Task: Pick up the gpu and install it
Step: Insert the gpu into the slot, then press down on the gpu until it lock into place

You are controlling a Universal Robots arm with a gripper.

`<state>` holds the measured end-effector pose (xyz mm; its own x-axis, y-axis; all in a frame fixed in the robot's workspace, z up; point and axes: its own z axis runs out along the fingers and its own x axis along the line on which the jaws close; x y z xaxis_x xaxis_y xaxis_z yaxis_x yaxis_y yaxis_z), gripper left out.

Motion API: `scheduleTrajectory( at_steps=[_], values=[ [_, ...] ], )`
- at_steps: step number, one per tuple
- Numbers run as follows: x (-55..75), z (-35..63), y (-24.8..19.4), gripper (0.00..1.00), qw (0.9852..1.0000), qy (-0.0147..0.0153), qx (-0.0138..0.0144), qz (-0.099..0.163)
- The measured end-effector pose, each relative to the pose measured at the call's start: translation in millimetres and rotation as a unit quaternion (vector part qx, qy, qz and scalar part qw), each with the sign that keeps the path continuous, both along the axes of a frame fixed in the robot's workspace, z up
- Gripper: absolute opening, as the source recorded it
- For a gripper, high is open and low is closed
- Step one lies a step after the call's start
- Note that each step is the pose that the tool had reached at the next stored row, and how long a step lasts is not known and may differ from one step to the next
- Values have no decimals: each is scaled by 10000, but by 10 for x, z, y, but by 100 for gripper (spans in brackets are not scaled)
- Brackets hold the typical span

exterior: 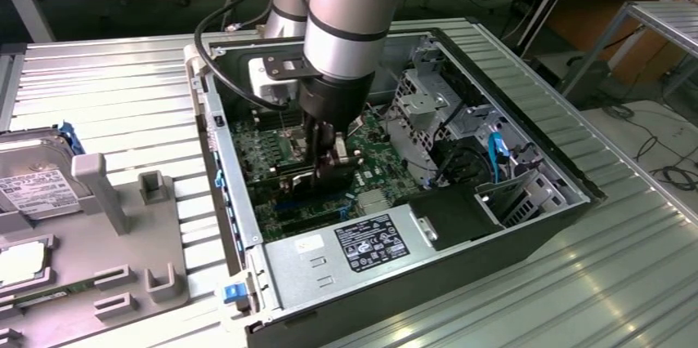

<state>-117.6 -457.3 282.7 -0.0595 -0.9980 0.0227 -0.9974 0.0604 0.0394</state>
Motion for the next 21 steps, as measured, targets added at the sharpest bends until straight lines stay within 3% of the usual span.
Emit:
scheduleTrajectory(
  at_steps=[6, 8, 21],
  values=[
    [0, 16, 0, 14, 10000, 0, 0, 0],
    [0, 20, 0, 11, 10000, 0, 0, 0],
    [0, 54, 0, 11, 10000, 0, 0, 0]
  ],
)
